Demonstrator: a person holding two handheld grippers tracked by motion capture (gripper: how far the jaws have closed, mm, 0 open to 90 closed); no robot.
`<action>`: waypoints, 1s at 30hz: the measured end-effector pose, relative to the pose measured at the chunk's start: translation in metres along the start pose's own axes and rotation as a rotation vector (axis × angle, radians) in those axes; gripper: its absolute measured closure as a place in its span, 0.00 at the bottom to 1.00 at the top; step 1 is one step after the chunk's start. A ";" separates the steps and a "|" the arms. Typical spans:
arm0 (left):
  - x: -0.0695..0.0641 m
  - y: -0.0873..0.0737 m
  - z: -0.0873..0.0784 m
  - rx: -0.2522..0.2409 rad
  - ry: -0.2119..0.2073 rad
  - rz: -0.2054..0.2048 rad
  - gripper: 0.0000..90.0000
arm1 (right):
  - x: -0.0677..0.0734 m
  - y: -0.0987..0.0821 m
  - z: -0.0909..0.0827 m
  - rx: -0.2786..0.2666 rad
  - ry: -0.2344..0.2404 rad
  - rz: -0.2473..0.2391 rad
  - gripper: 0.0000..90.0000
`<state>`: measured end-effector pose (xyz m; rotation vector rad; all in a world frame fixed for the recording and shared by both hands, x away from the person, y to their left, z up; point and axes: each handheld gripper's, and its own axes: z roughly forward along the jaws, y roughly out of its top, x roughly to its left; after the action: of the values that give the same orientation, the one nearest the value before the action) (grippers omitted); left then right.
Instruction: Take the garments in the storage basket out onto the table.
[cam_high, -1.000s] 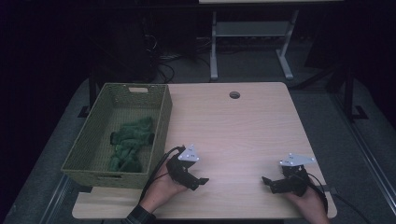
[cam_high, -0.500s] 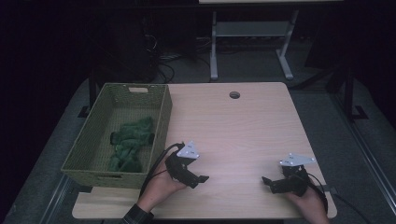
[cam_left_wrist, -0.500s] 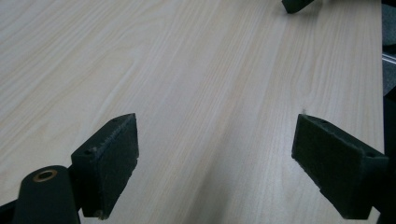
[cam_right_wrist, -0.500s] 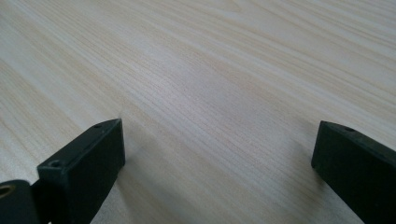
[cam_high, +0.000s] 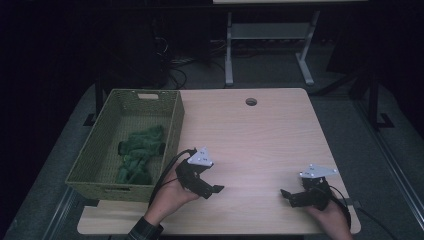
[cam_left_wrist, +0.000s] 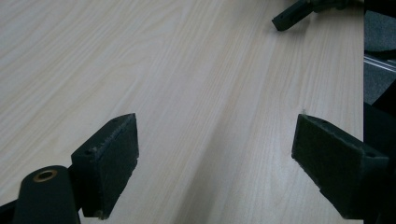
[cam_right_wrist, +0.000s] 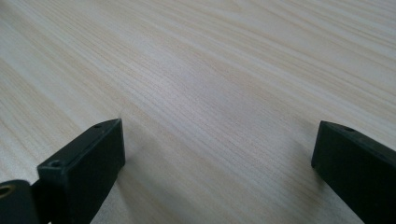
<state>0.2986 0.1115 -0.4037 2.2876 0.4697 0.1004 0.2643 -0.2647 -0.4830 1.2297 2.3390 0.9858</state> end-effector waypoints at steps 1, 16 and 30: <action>0.000 0.001 -0.001 -0.001 -0.002 -0.002 0.16 | 0.000 0.000 0.000 0.000 0.000 0.000 0.02; 0.005 0.017 -0.016 -0.013 -0.005 -0.001 0.16 | 0.000 0.000 0.000 0.000 0.000 0.000 0.02; 0.018 0.033 -0.033 -0.012 -0.022 0.026 0.16 | 0.000 0.000 0.000 -0.001 0.000 -0.002 0.02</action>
<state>0.3184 0.1195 -0.3584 2.2812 0.4270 0.0903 0.2644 -0.2649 -0.4830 1.2266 2.3393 0.9859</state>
